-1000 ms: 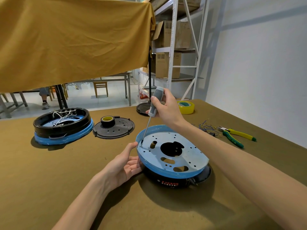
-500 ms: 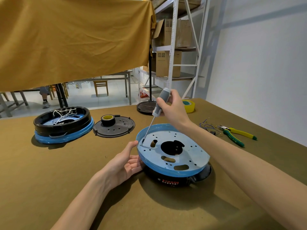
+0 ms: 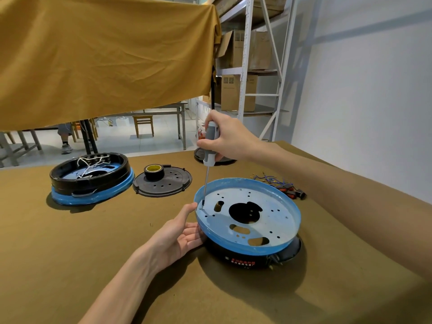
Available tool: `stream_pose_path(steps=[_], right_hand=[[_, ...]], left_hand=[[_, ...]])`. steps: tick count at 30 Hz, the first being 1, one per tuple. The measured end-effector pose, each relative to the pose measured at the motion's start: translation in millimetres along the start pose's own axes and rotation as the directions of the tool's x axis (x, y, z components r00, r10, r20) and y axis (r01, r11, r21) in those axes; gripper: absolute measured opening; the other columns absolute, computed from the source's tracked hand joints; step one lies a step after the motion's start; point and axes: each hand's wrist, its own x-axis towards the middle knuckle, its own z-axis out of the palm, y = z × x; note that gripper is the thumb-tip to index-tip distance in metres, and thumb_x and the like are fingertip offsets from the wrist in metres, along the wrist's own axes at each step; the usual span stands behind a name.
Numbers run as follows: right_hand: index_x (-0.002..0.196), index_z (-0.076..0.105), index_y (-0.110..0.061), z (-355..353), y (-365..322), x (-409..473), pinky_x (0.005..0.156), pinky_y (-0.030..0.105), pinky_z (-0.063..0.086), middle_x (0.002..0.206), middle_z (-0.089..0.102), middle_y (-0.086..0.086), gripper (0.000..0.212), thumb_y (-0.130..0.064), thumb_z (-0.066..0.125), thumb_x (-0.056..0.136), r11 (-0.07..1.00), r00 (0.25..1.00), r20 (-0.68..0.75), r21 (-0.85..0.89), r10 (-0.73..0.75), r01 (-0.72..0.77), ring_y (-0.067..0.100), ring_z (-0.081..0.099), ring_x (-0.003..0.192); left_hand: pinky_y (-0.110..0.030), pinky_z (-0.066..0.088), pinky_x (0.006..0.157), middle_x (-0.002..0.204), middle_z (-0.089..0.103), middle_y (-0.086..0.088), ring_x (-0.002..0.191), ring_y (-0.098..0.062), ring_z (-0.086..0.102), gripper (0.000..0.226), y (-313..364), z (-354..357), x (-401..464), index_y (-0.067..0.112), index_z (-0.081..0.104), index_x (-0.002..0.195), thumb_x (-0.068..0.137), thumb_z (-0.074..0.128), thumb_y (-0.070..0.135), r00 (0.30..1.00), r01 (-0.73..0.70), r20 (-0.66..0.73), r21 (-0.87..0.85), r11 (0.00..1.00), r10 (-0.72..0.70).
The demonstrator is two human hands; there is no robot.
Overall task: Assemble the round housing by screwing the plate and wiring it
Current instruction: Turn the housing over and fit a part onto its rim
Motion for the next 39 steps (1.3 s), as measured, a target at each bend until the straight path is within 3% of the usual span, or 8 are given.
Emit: stream_pose_path(steps=[8, 12, 16, 21, 26, 30, 35, 39], right_hand=[[0.110, 0.065, -0.003, -32.0, -24.1, 24.2, 0.049, 0.024, 0.057, 0.089, 0.075, 0.013, 0.025, -0.025, 0.066, 0.099, 0.988, 0.910, 0.391, -0.110, 0.140, -0.105, 0.015, 0.073, 0.059], [0.107, 0.066, -0.003, -26.3, -35.4, 29.0, 0.046, 0.025, 0.058, 0.081, 0.076, 0.013, 0.047, -0.045, 0.047, 0.106, 0.914, 0.919, 0.369, -0.405, 0.140, 0.023, 0.022, 0.074, 0.058], [0.121, 0.060, -0.010, -37.5, -48.0, 37.1, 0.053, 0.025, 0.057, 0.097, 0.076, 0.011, 0.026, -0.023, 0.063, 0.100, 0.976, 0.791, 0.583, -0.207, 0.183, -0.073, 0.019, 0.075, 0.071], [0.108, 0.066, -0.002, -26.5, -53.2, 38.1, 0.046, 0.025, 0.056, 0.076, 0.077, 0.011, 0.054, -0.052, 0.044, 0.106, 0.890, 0.817, 0.517, -0.455, 0.255, 0.011, 0.021, 0.073, 0.055], [0.123, 0.051, -0.014, -43.2, -50.4, 39.0, 0.049, 0.024, 0.055, 0.092, 0.076, 0.011, 0.033, -0.022, 0.069, 0.096, 0.958, 0.747, 0.616, -0.268, 0.250, -0.101, 0.016, 0.073, 0.059], [0.108, 0.065, -0.002, -30.9, -44.8, 37.5, 0.044, 0.023, 0.053, 0.072, 0.076, 0.011, 0.049, -0.047, 0.046, 0.106, 0.866, 0.835, 0.477, -0.501, 0.273, 0.003, 0.021, 0.071, 0.052], [0.123, 0.054, -0.014, -48.0, -40.4, 36.4, 0.051, 0.024, 0.056, 0.097, 0.074, 0.013, 0.033, -0.022, 0.071, 0.096, 0.952, 0.748, 0.604, -0.282, 0.274, -0.121, 0.017, 0.073, 0.064], [0.113, 0.064, -0.001, -40.1, -39.1, 34.9, 0.045, 0.023, 0.052, 0.080, 0.077, 0.011, 0.046, -0.045, 0.050, 0.106, 0.922, 0.796, 0.538, -0.381, 0.276, -0.062, 0.016, 0.069, 0.051]], left_hand=[[-0.033, 0.061, 0.055, 0.095, 0.077, -0.023, 0.083, -0.030, 0.078, 0.059, 0.1, 3.6, -1.6, -0.006, 0.056, 0.110, 0.086, 0.075, 0.045, 0.999, -0.001, -0.035, -0.002, 1.000, 0.001], [-0.032, 0.061, 0.055, 0.095, 0.077, -0.023, 0.082, -0.029, 0.078, 0.058, 0.0, 3.4, -1.1, -0.007, 0.057, 0.109, 0.087, 0.074, 0.044, 1.000, -0.008, -0.025, -0.007, 1.000, 0.008], [-0.032, 0.061, 0.059, 0.098, 0.077, -0.023, 0.089, -0.030, 0.078, 0.059, -1.8, 2.6, 1.5, -0.007, 0.058, 0.111, 0.089, 0.073, 0.046, 1.000, -0.018, -0.016, 0.005, 1.000, 0.018], [-0.032, 0.062, 0.061, 0.101, 0.076, -0.024, 0.093, -0.031, 0.077, 0.061, -1.4, 1.4, 2.4, -0.008, 0.057, 0.113, 0.087, 0.074, 0.045, 1.000, -0.023, -0.007, -0.009, 1.000, 0.023], [-0.033, 0.062, 0.062, 0.100, 0.077, -0.024, 0.091, -0.030, 0.077, 0.062, -2.0, 1.0, 3.9, -0.007, 0.056, 0.115, 0.088, 0.073, 0.046, 1.000, -0.019, -0.017, 0.006, 1.000, 0.019], [-0.033, 0.062, 0.061, 0.099, 0.077, -0.024, 0.091, -0.031, 0.077, 0.062, -2.4, 0.7, 3.6, -0.007, 0.056, 0.112, 0.087, 0.075, 0.046, 1.000, -0.024, -0.020, -0.006, 1.000, 0.023], [-0.032, 0.062, 0.061, 0.098, 0.077, -0.023, 0.089, -0.030, 0.078, 0.061, -1.9, 2.1, 3.0, -0.007, 0.057, 0.114, 0.090, 0.072, 0.047, 0.999, -0.025, -0.020, 0.016, 1.000, 0.025], [-0.032, 0.062, 0.061, 0.099, 0.077, -0.024, 0.089, -0.030, 0.078, 0.062, -1.2, 2.8, 1.5, -0.008, 0.056, 0.117, 0.090, 0.072, 0.045, 1.000, -0.028, -0.015, 0.003, 1.000, 0.028]])
